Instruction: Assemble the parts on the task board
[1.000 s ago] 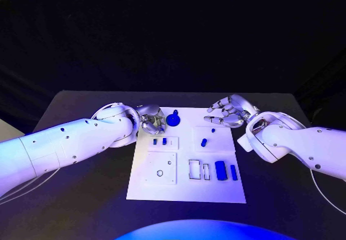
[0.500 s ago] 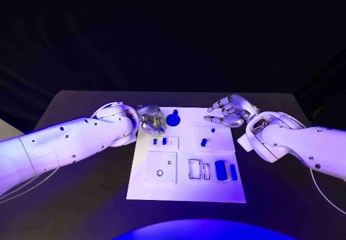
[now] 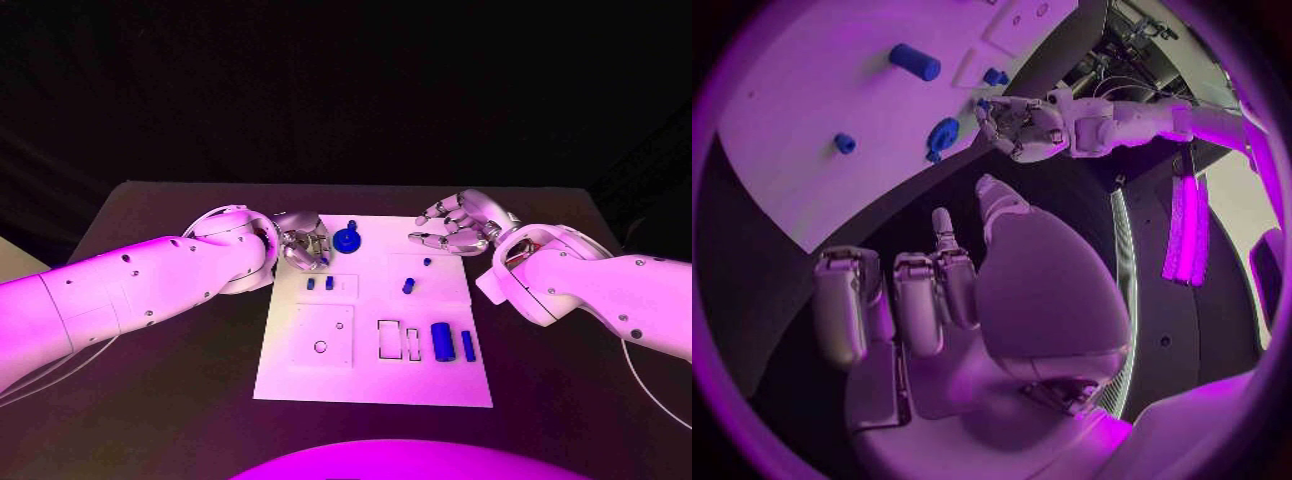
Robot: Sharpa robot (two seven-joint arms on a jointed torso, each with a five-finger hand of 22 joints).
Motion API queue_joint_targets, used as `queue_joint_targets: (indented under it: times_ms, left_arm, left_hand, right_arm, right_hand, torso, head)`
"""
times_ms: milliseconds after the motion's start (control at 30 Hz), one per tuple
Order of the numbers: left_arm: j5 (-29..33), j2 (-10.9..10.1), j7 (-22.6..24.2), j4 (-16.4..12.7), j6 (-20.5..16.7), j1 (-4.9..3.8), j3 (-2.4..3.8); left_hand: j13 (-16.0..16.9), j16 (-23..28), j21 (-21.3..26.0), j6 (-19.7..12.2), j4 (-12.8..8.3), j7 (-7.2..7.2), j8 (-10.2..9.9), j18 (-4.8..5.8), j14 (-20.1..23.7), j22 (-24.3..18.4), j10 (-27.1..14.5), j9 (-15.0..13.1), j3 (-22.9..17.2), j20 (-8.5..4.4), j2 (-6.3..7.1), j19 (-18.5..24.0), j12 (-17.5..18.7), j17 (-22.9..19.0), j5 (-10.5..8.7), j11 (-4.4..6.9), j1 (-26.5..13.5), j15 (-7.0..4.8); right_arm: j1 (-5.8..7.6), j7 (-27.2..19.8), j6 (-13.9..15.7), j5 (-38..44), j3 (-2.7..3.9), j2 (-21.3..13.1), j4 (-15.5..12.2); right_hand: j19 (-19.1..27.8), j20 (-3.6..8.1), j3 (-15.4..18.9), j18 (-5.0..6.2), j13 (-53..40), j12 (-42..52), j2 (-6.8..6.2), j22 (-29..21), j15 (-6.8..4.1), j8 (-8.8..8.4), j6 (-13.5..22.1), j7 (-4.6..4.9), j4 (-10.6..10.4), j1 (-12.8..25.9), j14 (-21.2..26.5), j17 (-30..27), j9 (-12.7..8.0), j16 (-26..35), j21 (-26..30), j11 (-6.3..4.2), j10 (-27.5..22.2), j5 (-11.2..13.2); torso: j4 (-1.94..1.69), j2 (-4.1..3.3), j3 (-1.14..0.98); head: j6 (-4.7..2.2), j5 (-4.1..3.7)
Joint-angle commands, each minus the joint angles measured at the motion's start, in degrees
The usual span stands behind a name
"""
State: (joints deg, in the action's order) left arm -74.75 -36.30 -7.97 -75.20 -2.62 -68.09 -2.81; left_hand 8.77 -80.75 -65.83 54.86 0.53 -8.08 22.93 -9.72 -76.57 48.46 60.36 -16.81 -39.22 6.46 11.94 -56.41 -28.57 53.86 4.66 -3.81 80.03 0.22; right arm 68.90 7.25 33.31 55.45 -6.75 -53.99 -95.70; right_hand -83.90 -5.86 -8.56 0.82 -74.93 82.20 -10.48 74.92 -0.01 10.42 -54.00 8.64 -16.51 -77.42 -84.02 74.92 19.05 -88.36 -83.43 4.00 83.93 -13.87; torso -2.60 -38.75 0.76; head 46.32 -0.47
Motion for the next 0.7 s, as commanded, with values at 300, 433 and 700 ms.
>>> queue_joint_targets:
  times_ms: [300, 433, 700]
  left_arm:
    - [0.0, 0.0, 0.3, 0.0, 0.4, 0.44, -0.38]
    - [0.1, 0.0, 0.4, 0.0, 0.1, 0.44, -0.38]
    - [0.3, -0.1, 0.4, -0.1, -0.3, 0.45, -0.36]
  left_hand:
    - [0.1, -0.3, 0.5, -1.5, -0.6, -0.3, -1.6, -0.06, 0.1, -0.4, 0.3, 0.3, 0.1, 0.05, 0.28, 0.6, 0.7, -0.2, 0.27, -0.61, -0.9, 0.4]
    - [0.2, -0.2, 0.6, -2.1, -0.6, -0.47, -2.3, -0.1, 0.3, -0.6, 0.3, 0.5, 0.1, 0.12, 0.44, 0.8, 1.0, -0.4, 0.26, -0.74, -1.2, 0.51]
    - [0.2, -0.1, 1.1, -3.3, -0.5, -0.66, -3.5, -0.2, 0.6, -1.1, 0.2, 0.7, 0.2, 0.24, 0.83, 1.2, 1.4, -1.1, 0.28, -0.84, -1.9, 0.63]
  right_arm:
    - [-0.13, -0.7, -0.5, 0.3, 0.0, 0.1, 0.0]
    - [-0.15, -0.7, -0.4, 0.3, 0.0, 0.1, 0.1]
    - [-0.17, -0.7, -0.4, 0.3, 0.0, 0.1, 0.2]
  right_hand:
    - [-3.2, 0.39, -0.3, 0.75, -9.2, -0.3, 0.13, 11.4, -0.5, 0.22, 0.0, -0.18, -0.1, -0.1, -4.9, 10.7, 0.0, 0.4, 0.2, -0.32, 0.3, -0.3]
    - [-3.2, 0.39, -0.3, 0.75, -9.2, -0.3, 0.13, 11.4, -0.5, 0.22, 0.0, -0.18, -0.1, -0.1, -4.9, 10.7, 0.0, 0.4, 0.2, -0.32, 0.3, -0.3]
    - [-3.2, 0.39, -0.3, 0.75, -9.2, -0.3, 0.13, 11.4, -0.5, 0.22, 0.0, -0.18, -0.1, -0.1, -4.9, 10.7, 0.0, 0.4, 0.2, -0.32, 0.3, -0.3]
  torso:
    - [0.14, -0.05, 0.02]
    - [0.06, -0.07, 0.0]
    - [0.05, -0.11, 0.0]
  head:
    - [-0.18, 0.11]
    - [-0.18, 0.05]
    - [-0.17, 0.01]
